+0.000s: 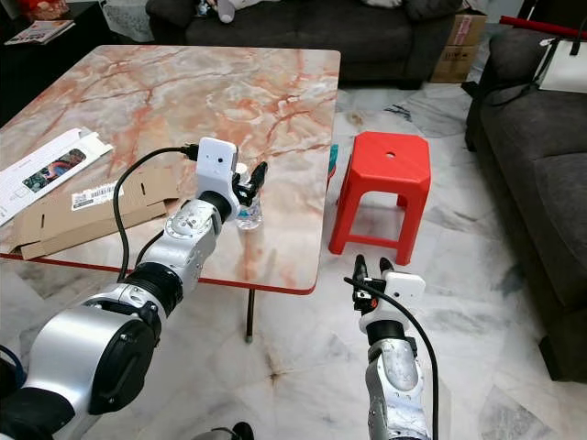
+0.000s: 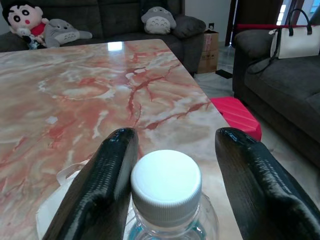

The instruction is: Picking trash to rubbish bin

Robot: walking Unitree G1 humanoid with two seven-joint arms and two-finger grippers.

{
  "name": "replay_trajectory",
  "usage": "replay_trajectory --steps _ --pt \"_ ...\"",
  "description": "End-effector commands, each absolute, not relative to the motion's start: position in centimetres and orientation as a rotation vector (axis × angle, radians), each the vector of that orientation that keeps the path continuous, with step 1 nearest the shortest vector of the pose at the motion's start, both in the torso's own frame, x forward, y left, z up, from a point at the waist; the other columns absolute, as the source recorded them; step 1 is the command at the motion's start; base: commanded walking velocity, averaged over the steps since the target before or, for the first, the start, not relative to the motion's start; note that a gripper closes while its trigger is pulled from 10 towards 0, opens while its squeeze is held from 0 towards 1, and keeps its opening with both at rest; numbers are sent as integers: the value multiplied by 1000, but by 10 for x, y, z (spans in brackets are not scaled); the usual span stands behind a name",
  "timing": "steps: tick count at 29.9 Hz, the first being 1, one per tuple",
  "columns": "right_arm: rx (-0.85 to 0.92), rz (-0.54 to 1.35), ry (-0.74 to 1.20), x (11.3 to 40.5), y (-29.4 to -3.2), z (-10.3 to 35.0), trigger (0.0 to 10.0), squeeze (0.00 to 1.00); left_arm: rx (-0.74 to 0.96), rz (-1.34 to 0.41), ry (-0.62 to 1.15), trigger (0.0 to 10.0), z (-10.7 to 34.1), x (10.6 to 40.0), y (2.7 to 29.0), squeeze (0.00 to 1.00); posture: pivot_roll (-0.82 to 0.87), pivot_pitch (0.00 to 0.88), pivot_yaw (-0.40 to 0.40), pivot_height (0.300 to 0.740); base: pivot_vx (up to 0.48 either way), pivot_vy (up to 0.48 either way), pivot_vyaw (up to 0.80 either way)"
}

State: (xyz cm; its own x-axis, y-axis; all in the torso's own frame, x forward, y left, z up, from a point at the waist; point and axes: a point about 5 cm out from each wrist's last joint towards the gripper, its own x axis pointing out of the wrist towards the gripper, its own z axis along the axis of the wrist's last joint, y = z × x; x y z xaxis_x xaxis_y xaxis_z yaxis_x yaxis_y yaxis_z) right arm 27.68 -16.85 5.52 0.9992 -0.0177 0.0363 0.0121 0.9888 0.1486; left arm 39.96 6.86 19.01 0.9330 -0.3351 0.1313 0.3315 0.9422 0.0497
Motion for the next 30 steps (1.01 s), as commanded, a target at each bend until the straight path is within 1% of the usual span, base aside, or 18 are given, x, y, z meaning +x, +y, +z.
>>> replay_trajectory --steps 1,9,18,25,29,30 --pt "149 -13 -32 277 -167 55 10000 0 39 -335 -125 0 188 400 71 0 86 105 57 740 0 0 0" --pt "146 -13 -34 279 -168 57 10000 0 58 -343 -110 0 181 398 73 0 88 98 57 740 0 0 0" --pt "141 -9 -40 286 -169 60 10000 0 76 -337 -104 0 173 396 84 0 97 76 51 740 0 0 0" --pt "135 -6 -53 293 -169 65 10000 0 46 -302 -151 0 180 398 95 0 106 50 48 740 0 0 0" --pt "133 -2 -61 296 -169 68 10000 0 26 -297 -180 0 185 398 97 0 108 43 46 740 0 0 0" --pt "127 4 -69 298 -168 71 10000 0 36 -302 -202 6549 187 397 97 0 111 33 45 740 0 0 0"
